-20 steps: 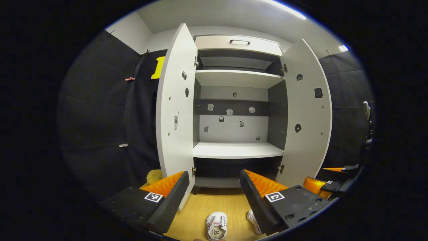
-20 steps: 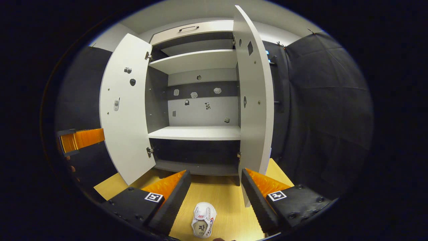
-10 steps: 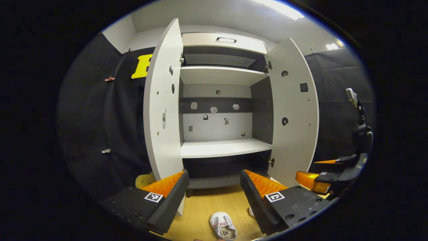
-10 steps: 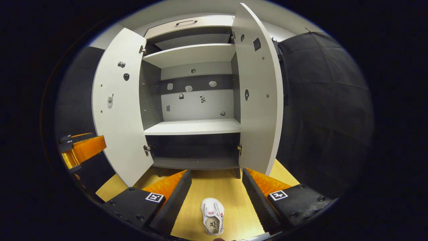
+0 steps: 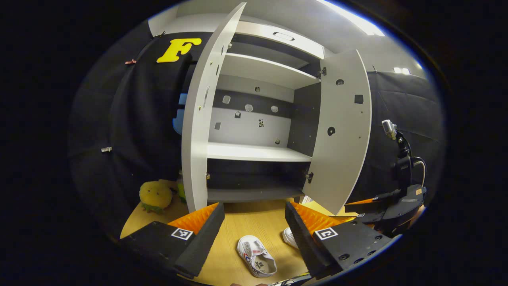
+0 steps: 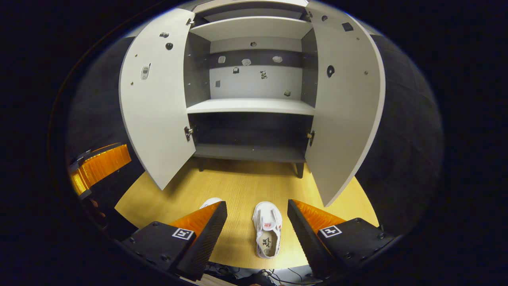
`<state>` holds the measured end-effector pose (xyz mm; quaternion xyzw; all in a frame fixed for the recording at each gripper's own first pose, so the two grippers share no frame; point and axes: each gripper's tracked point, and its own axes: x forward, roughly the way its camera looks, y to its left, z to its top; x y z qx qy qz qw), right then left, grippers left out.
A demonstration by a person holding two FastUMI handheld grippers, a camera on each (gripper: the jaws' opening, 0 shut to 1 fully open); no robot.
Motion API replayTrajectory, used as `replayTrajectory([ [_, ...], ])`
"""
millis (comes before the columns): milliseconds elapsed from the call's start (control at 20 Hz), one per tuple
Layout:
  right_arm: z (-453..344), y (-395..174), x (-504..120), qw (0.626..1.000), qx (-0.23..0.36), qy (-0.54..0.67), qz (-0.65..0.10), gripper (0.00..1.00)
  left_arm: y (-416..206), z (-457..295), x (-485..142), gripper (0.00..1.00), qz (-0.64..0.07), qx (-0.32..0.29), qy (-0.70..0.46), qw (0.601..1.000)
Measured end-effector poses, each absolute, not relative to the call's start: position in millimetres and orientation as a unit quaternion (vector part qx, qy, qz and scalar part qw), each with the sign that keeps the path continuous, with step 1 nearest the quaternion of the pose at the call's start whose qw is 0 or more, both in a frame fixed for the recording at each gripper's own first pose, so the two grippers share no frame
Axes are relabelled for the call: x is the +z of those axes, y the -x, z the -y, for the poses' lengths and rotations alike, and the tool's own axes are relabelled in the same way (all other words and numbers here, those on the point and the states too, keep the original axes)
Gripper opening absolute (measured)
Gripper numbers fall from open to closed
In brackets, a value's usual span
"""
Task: Grab one shoe with the right hand and put it into the shoe cabinet, grab the other shoe with the left hand and put it into the shoe cabinet; then close the right door with the right hand and the left door with the left hand.
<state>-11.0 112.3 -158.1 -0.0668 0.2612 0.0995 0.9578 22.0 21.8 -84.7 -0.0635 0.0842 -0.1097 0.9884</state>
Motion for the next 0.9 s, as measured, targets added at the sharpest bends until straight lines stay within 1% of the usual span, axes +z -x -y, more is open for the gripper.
replayTrajectory([
  [200,-112,20,-223,0.936,0.103,0.037,-0.335,0.99,-19,-25,-90,0.96,-0.094,-0.108,0.060,0.988],
  [400,-103,26,-278,0.912,0.107,0.019,-0.395,0.98,-21,-24,-94,0.95,-0.107,-0.080,0.054,0.990],
  [650,-92,17,-329,0.898,0.101,0.023,-0.427,0.99,-25,-12,-106,0.95,-0.138,-0.062,0.037,0.988],
  [900,-89,-10,-372,0.897,0.095,0.041,-0.430,0.99,-27,-8,-120,0.95,-0.167,-0.042,0.007,0.985],
])
